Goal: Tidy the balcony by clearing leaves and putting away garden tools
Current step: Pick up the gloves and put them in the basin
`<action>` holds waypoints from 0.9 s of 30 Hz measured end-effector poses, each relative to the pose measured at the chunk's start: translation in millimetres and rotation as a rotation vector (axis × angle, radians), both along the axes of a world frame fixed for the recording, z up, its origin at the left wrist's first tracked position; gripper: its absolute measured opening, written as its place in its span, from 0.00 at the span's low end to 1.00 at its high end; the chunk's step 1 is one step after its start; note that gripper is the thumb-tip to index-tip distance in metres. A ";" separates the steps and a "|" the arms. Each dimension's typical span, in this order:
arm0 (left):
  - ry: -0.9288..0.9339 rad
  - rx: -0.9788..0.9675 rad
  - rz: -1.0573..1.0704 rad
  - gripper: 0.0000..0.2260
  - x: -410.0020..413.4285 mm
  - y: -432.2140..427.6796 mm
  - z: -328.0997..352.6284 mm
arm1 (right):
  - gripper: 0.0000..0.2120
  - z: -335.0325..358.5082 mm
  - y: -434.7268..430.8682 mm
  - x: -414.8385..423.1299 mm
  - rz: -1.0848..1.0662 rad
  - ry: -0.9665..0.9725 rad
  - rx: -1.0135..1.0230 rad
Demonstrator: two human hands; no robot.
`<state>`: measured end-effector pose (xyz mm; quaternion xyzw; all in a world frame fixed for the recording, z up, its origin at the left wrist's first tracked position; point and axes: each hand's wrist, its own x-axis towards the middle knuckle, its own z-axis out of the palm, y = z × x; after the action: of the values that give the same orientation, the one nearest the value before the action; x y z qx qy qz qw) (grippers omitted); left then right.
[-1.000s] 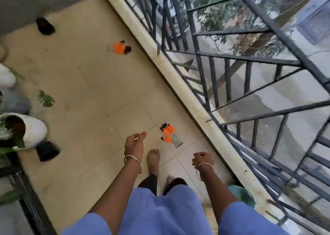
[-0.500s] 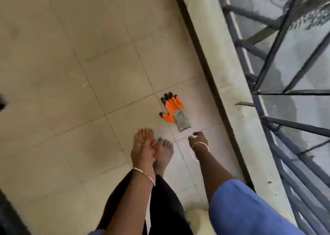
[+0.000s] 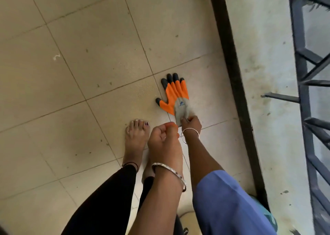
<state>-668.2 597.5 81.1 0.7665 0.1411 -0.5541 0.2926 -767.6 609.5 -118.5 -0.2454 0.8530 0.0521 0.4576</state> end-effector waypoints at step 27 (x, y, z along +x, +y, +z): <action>0.546 -0.218 0.143 0.22 223.7 -173.9 430.9 | 0.14 647.5 -169.2 189.9 0.804 -0.620 -0.718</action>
<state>-444.4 423.6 512.1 0.5412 0.2079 -0.7295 0.3628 -577.6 440.3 529.0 -0.6897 0.4857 -0.1434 0.5175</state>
